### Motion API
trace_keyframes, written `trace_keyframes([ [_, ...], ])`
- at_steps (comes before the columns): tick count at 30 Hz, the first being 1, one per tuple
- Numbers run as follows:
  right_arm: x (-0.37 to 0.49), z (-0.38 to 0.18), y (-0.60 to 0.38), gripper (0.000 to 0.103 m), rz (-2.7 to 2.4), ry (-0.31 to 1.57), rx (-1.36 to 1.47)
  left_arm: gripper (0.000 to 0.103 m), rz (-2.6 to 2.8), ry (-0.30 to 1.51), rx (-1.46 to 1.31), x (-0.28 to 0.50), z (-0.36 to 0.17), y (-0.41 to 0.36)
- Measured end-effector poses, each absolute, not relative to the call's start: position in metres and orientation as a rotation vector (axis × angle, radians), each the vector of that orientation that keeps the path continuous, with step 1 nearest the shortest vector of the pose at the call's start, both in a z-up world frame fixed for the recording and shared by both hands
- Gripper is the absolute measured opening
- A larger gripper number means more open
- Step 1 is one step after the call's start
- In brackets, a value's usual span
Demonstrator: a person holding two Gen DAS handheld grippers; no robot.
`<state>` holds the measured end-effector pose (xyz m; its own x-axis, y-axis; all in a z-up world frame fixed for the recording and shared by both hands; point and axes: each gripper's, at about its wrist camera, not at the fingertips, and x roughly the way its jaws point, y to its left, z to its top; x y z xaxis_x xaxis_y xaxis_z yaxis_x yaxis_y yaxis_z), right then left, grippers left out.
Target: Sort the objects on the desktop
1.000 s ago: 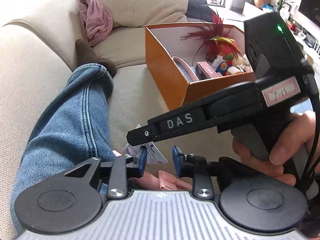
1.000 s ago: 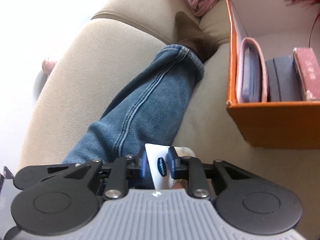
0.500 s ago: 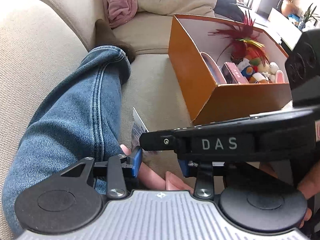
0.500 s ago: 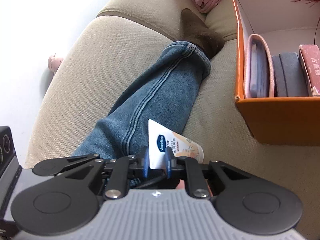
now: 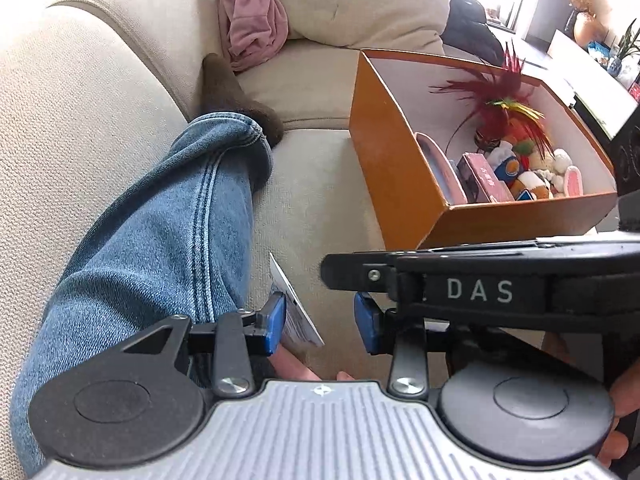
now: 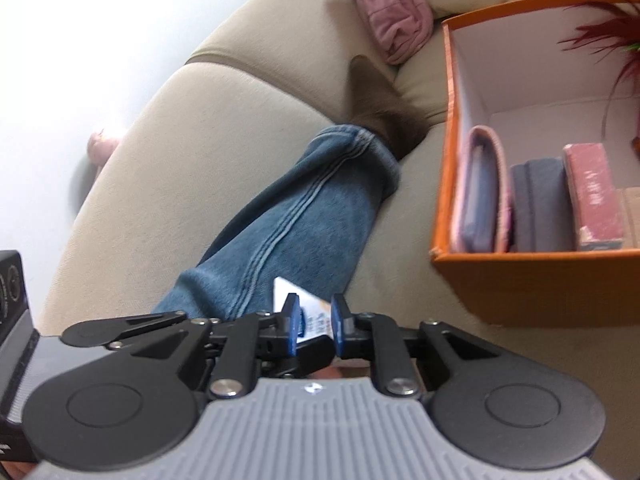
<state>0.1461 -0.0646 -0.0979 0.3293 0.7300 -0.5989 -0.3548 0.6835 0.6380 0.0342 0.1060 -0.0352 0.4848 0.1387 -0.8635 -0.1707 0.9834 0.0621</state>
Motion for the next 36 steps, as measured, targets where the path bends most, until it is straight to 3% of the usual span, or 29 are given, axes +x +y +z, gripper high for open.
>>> trace_keyframes([
  [18,0.139,-0.095,-0.08,0.019,0.643,0.888,0.217,0.041,0.283,1.082,-0.118,0.038,-0.039,0.124],
  [28,0.136,-0.097,-0.075,0.019,0.635,0.875,0.14,0.011,0.299,1.073,-0.166,0.037,-0.045,0.134],
  [36,0.116,-0.102,-0.07,0.019,0.688,0.915,0.032,0.008,0.293,1.009,-0.139,0.017,-0.025,0.127],
])
